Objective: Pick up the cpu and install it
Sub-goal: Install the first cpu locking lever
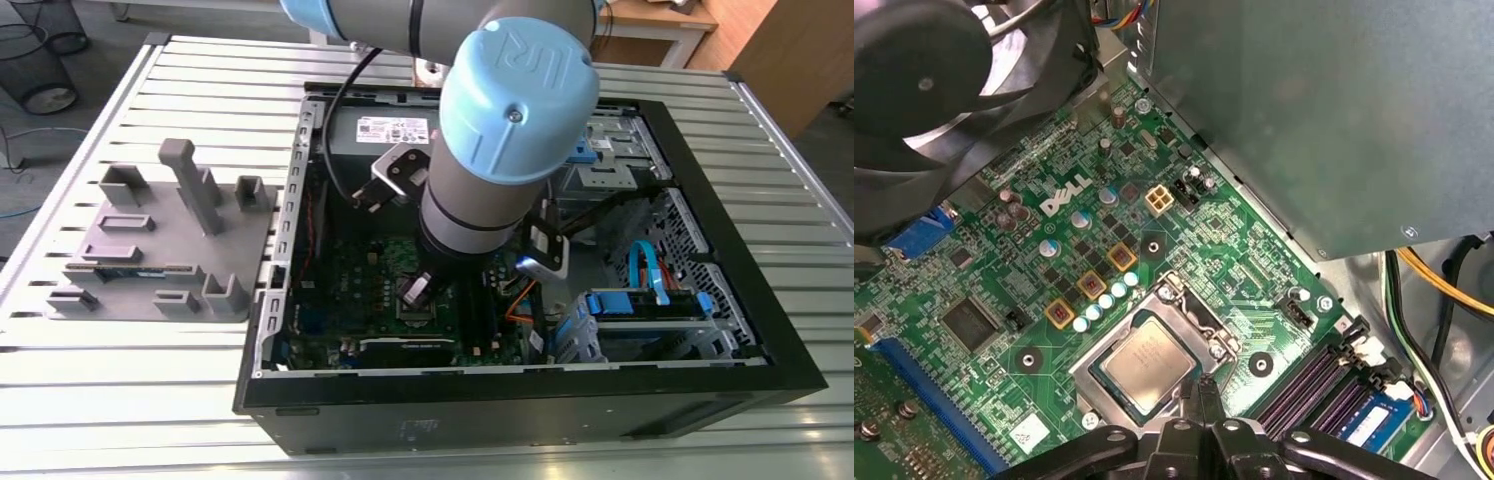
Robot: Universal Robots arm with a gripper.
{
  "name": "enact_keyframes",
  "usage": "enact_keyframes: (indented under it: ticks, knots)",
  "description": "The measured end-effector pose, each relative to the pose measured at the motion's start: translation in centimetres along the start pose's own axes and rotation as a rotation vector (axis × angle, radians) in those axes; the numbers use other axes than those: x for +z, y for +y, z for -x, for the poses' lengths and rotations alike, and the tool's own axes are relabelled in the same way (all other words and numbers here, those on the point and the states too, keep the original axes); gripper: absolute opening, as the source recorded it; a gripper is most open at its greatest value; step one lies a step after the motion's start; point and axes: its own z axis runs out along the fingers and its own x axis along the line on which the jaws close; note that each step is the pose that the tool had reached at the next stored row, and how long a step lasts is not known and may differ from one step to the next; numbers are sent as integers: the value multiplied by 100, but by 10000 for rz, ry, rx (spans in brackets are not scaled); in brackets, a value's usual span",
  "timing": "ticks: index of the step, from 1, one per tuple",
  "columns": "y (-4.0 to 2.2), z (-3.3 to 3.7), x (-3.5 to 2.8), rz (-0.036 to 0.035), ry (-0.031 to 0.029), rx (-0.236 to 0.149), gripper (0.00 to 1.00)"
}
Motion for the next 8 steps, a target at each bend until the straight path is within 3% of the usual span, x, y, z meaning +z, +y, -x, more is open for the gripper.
enact_keyframes:
  ticks: [8]
  knots:
    - [-22,2,-3,9,8,4,11]
